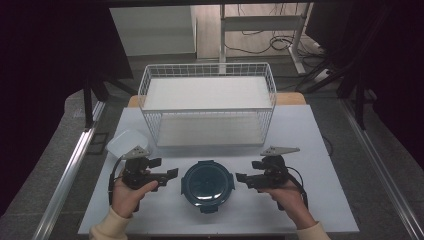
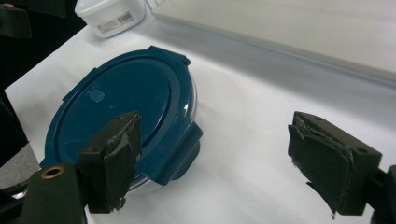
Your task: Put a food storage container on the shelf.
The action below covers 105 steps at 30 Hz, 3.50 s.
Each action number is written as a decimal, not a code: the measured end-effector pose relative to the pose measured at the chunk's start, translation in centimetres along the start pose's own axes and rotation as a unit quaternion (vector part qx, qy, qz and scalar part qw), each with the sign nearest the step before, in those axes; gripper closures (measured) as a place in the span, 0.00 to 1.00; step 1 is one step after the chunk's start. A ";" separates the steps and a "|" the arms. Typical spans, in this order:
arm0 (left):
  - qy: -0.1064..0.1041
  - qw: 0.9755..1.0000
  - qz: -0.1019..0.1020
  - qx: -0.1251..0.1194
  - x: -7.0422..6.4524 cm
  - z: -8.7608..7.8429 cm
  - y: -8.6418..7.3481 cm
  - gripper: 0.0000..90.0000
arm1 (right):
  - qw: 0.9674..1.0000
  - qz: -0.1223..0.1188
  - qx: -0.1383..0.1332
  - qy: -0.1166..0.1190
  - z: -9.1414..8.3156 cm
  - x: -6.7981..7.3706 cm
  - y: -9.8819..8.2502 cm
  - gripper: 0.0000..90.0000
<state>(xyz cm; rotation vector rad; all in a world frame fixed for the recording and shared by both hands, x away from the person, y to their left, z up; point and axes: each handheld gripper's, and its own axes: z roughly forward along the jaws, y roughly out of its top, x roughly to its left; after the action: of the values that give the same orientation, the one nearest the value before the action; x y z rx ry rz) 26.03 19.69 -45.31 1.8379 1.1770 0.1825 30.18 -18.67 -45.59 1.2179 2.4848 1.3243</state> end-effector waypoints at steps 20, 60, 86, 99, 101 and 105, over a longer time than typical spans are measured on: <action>-0.075 0.993 -0.080 0.044 -0.4 2.1 -0.6 0.16 | 0.998 0.049 0.020 0.042 1.7 1.2 -0.4 0.17; -0.151 0.967 -0.183 0.093 0.2 6.0 -4.1 0.19 | 0.979 0.160 0.069 0.105 6.6 1.3 -1.9 0.15; -0.162 0.956 -0.230 0.086 0.5 5.9 -4.5 0.40 | 0.971 0.198 0.057 0.118 5.9 0.8 -2.0 0.35; -0.163 0.957 -0.228 0.074 0.1 5.1 -4.2 0.46 | 0.971 0.207 0.032 0.117 4.7 1.1 -2.2 0.42; -0.162 0.958 -0.224 0.073 0.0 5.0 -4.1 0.47 | 0.972 0.205 0.029 0.115 4.5 1.2 -2.1 0.43; -0.159 0.961 -0.217 0.069 -0.2 5.0 -4.0 0.47 | 0.973 0.200 0.023 0.113 4.3 1.3 -2.0 0.43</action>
<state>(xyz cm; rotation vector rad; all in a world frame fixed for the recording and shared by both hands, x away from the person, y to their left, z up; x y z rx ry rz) 26.05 17.00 -51.13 1.6018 1.3482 -0.4398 29.85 -15.55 -49.38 1.7413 2.5169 1.5792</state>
